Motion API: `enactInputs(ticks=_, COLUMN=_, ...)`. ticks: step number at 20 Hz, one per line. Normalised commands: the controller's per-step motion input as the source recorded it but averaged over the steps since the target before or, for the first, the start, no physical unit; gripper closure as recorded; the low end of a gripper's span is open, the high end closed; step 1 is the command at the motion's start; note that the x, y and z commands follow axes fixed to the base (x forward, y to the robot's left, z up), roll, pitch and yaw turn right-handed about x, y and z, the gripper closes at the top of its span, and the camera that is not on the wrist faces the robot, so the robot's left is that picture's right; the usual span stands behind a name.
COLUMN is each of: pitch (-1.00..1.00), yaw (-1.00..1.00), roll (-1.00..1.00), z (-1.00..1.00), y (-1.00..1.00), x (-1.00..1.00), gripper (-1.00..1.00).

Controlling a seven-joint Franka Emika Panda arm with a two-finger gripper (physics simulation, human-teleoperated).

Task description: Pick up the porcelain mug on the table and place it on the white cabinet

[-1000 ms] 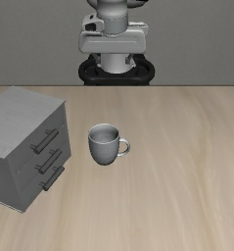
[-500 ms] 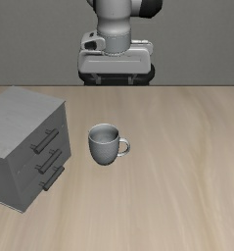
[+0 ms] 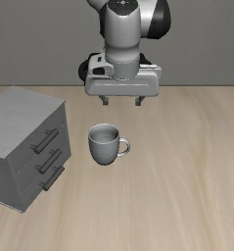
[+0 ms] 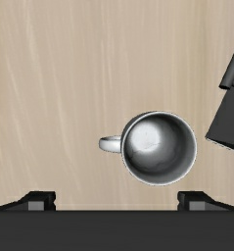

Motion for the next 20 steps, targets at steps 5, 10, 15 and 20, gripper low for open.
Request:
enactInputs(ticks=5, pitch=0.0, yaw=0.0, roll=0.0, z=-1.0, y=0.0, x=0.0, gripper=-1.0)
enactInputs(ticks=10, pitch=0.0, yaw=0.0, roll=0.0, z=-1.0, y=0.0, x=0.0, gripper=-1.0)
enactInputs(ticks=15, pitch=0.0, yaw=0.0, roll=0.0, z=-0.2, y=0.0, x=0.0, gripper=1.0)
enactInputs(ticks=20, pitch=0.0, yaw=0.0, roll=0.0, z=0.0, y=0.0, x=0.0, gripper=1.0)
